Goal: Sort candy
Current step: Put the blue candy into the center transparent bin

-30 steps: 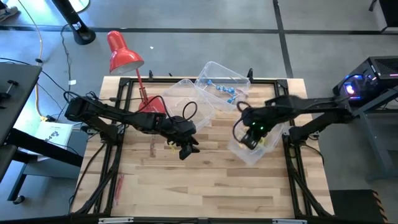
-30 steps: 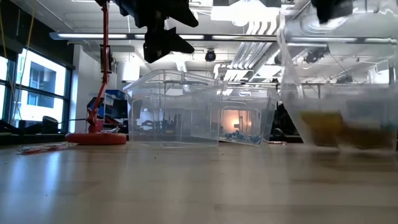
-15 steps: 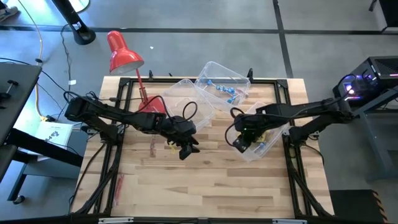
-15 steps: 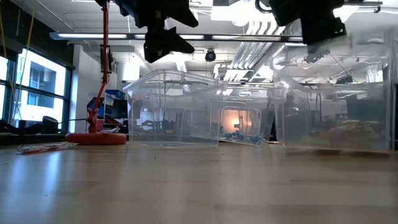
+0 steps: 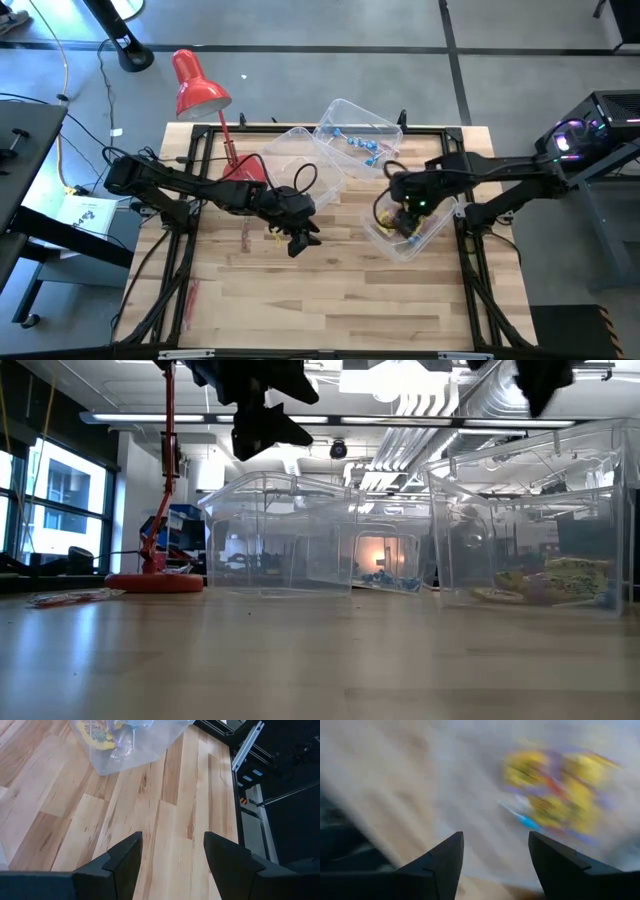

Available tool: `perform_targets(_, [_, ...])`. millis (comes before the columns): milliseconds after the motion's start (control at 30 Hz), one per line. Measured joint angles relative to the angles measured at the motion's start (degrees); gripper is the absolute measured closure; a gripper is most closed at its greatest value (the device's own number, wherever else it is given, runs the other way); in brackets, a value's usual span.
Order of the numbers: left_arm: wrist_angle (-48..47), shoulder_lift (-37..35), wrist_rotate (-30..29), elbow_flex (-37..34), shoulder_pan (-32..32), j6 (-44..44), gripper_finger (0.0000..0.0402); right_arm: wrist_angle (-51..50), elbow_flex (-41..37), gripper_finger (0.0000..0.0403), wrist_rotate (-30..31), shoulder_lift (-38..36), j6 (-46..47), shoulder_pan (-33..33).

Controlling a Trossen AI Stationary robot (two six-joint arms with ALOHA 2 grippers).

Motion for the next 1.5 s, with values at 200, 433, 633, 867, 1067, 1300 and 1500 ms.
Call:
perform_targets(200, [0.0,0.0,-0.68,0.0,0.0,0.69,0.0195,-7.92,-5.49,0.0184,2.99,0.0,2.33,-2.31])
perform_targets(433, [-0.02,0.01,-0.83,0.0,0.0,0.79,0.0195,-0.93,-19.04,0.0183,1.55,1.31,-0.6,-5.25])
perform_targets(633, [0.0,0.0,-0.85,0.0,0.09,1.34,0.0195,6.1,-28.27,0.0183,-1.94,1.31,-2.98,-5.33])
perform_targets(867, [0.02,0.0,-0.9,0.0,0.11,1.59,0.0195,16.64,-33.8,0.0183,-4.33,1.52,-0.11,-5.33])
perform_targets(1067, [0.13,0.0,-1.18,0.0,0.11,1.89,0.0195,21.2,-36.84,0.0183,-4.66,4.35,-3.12,-4.62])
perform_targets(1300, [0.11,0.02,-1.4,0.0,0.11,1.94,0.0195,24.27,-39.87,0.0183,-4.77,9.31,-4.1,-3.02])
perform_targets(1500, [0.11,0.0,-4.19,0.0,0.28,3.45,0.0195,26.95,-40.64,0.0183,-4.69,13.22,-3.78,-2.08])
